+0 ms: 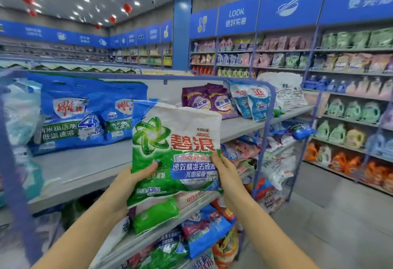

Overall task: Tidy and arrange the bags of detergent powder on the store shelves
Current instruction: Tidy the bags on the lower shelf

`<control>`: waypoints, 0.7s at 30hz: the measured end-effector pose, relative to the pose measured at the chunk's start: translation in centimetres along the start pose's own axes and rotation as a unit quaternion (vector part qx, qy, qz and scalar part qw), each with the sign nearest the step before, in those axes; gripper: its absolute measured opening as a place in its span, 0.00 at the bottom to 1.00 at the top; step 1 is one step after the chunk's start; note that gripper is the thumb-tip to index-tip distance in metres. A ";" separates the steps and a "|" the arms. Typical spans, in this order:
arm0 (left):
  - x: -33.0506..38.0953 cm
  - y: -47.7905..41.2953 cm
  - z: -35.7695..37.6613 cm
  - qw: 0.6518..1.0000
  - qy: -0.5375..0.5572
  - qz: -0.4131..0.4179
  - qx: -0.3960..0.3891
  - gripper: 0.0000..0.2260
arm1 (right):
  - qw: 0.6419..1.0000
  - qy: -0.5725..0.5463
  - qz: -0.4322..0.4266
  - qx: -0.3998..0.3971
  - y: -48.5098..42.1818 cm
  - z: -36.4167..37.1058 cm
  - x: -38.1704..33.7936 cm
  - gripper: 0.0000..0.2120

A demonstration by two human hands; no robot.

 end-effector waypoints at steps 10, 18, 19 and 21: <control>0.2 -12.8 4.0 0.998 -0.030 0.043 0.031 0.48 | 0.999 0.019 -0.043 -0.017 -15.9 0.0 0.2 0.13; 1.6 -23.3 6.2 0.985 -0.090 0.062 0.136 0.13 | 0.994 -0.010 -0.022 -0.107 -28.6 1.8 -0.1 0.05; 1.8 -24.6 6.4 0.982 -0.098 0.064 0.146 0.14 | 0.992 -0.010 -0.017 -0.122 -30.2 2.2 -0.4 0.04; 1.9 -27.5 6.7 0.977 -0.096 0.067 0.179 0.12 | 0.988 -0.008 -0.009 -0.156 -33.7 3.0 -0.5 0.04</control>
Point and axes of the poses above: each hand's wrist, its own y-axis away from the middle knuckle, its own z-axis out of the palm, x = y × z, the point moved 7 cm from there along -y, towards the middle knuckle, and after that the axes turned 13 degrees about x, right-handed, at the moved point
